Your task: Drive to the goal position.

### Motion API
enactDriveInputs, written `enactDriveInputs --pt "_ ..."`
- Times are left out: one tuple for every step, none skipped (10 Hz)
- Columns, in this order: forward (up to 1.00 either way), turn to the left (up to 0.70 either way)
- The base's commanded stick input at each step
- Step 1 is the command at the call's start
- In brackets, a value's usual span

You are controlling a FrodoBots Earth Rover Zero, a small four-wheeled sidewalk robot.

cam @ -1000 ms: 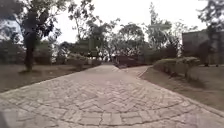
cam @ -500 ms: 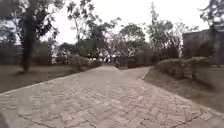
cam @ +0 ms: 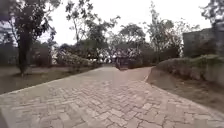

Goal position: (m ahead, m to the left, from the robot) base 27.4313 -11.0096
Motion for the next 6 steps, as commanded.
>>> enactDriveInputs --pt "0.70 0.00" --pt "0.70 0.00" --pt "0.70 0.00" --pt "0.70 0.00" --pt "0.70 0.00" --pt "0.70 0.00"
